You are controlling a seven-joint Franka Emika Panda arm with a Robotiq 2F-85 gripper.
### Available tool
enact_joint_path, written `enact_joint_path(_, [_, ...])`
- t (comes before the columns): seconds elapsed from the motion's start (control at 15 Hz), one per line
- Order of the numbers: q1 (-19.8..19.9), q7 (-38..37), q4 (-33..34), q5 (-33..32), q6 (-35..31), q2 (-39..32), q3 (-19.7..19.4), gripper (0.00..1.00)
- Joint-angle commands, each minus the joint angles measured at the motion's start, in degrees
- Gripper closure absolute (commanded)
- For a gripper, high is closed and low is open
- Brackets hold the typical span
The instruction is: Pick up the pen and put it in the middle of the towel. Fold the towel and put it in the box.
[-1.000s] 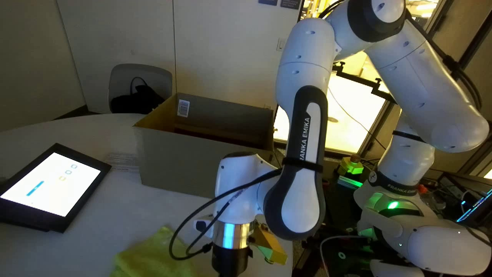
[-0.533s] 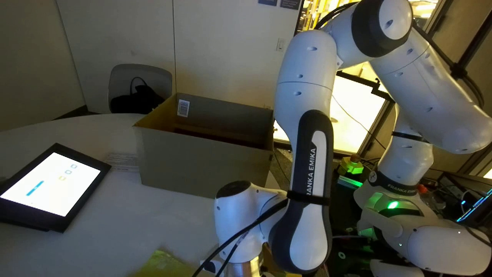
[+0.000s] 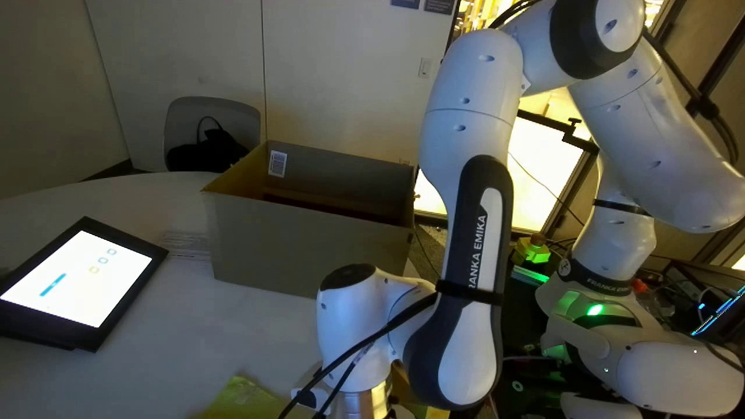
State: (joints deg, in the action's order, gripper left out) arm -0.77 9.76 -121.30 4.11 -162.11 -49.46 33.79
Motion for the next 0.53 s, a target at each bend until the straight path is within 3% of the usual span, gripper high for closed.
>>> enact_joint_path(0.0, [4.2, 6.8, -5.4, -0.7, 2.2, 7.6, 4.5, 0.11])
enact_joint_path(0.07, [6.5, 9.8, -7.0, -0.7, 3.3, 9.0, 6.5, 0.01])
enact_joint_path(0.47, [14.4, 26.0, -13.8, -1.6, 9.3, 14.9, 12.5, 0.0])
